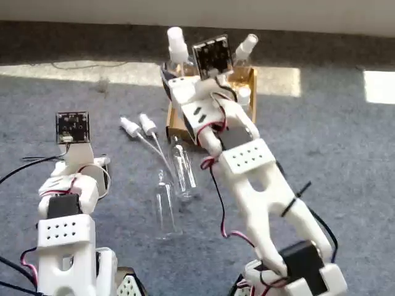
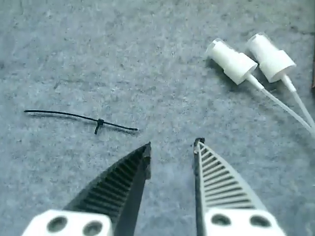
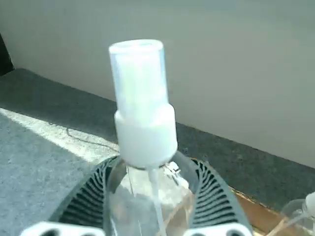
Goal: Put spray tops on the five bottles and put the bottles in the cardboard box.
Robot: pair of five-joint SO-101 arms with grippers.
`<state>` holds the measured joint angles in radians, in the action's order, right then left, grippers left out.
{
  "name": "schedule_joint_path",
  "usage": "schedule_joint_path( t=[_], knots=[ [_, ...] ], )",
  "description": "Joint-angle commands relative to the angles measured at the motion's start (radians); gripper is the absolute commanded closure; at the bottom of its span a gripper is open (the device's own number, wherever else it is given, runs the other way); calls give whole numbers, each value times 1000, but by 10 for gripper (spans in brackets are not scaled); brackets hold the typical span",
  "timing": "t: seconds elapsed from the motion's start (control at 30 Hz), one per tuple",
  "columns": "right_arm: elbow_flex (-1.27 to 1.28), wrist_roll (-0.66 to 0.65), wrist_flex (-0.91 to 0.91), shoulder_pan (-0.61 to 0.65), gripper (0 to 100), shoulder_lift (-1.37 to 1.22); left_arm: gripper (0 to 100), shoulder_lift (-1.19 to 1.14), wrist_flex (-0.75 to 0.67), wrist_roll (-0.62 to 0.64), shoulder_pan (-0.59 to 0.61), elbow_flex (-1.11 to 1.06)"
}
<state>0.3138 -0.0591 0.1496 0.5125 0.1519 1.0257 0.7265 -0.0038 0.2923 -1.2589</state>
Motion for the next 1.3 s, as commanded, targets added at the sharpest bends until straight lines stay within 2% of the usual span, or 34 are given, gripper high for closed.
schedule_joint_path(
  t=[0.0, 0.1, 0.2, 0.37, 0.63, 0.83, 1.27],
  knots=[
    [-309, -135, -2, -15, 995, -226, 856, 19, -89, -3, 12, -24],
    [-437, -167, -5, -18, 995, -377, 856, 19, -89, -3, 2, -27],
    [-490, -104, -119, -39, 995, -456, 856, 19, -86, -3, -28, -28],
    [-378, 12, -346, -91, 995, -473, 856, 18, -91, -5, -36, -45],
    [-185, 18, -659, -107, 995, -484, 856, 18, -91, -5, -38, -47],
    [-182, 124, -673, -111, 995, -578, 856, 18, -91, -5, -38, -50],
    [-320, 127, -673, -128, 995, -736, 856, 18, -91, -5, -38, -53]
  ],
)
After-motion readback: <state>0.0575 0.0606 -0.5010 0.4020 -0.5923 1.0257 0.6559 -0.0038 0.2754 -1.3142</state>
